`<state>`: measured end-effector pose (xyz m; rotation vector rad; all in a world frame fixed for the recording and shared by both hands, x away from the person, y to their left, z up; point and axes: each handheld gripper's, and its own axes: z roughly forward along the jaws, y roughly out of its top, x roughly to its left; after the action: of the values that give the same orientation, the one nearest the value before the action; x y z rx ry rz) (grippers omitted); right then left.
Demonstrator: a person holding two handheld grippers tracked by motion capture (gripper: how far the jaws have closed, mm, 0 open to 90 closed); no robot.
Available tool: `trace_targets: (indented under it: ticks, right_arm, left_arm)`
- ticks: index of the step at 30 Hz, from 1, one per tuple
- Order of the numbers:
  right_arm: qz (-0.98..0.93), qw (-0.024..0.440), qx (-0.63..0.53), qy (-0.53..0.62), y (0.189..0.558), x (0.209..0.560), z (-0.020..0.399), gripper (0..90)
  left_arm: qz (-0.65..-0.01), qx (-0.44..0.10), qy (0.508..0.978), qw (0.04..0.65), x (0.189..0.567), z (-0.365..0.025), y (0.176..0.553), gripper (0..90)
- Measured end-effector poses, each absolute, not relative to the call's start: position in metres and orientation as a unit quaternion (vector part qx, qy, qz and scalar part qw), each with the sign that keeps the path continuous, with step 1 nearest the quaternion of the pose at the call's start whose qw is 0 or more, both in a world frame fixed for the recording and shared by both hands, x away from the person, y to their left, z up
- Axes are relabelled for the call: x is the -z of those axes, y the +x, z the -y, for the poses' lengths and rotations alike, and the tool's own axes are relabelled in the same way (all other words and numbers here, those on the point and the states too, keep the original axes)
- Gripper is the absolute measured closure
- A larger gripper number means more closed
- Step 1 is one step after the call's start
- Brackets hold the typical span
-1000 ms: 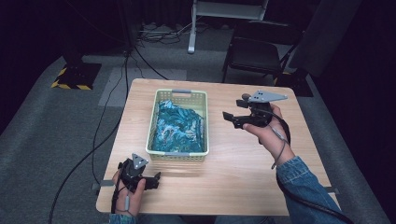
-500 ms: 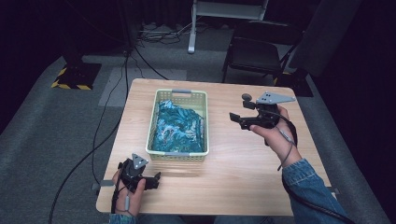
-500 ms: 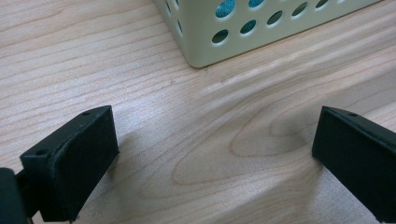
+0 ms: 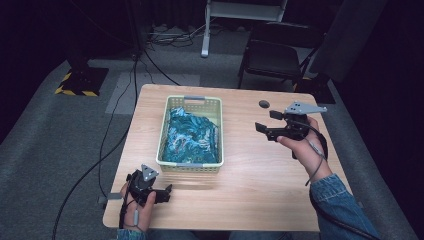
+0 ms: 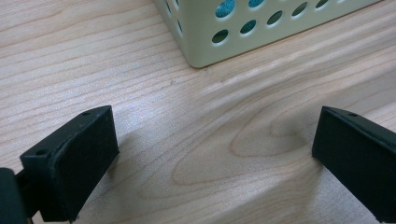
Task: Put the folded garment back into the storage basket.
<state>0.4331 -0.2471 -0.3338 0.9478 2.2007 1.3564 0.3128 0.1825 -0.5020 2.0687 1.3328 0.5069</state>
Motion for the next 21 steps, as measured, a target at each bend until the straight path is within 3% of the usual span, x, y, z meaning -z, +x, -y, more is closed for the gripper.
trace_targets:
  ticks: [21]
  right_arm:
    - [-0.782,0.201,-0.472,0.353,0.426,0.339,0.278,22.3]
  left_arm:
    - [-0.504,-0.192,0.783,0.309,0.502,-0.183,0.313,0.3]
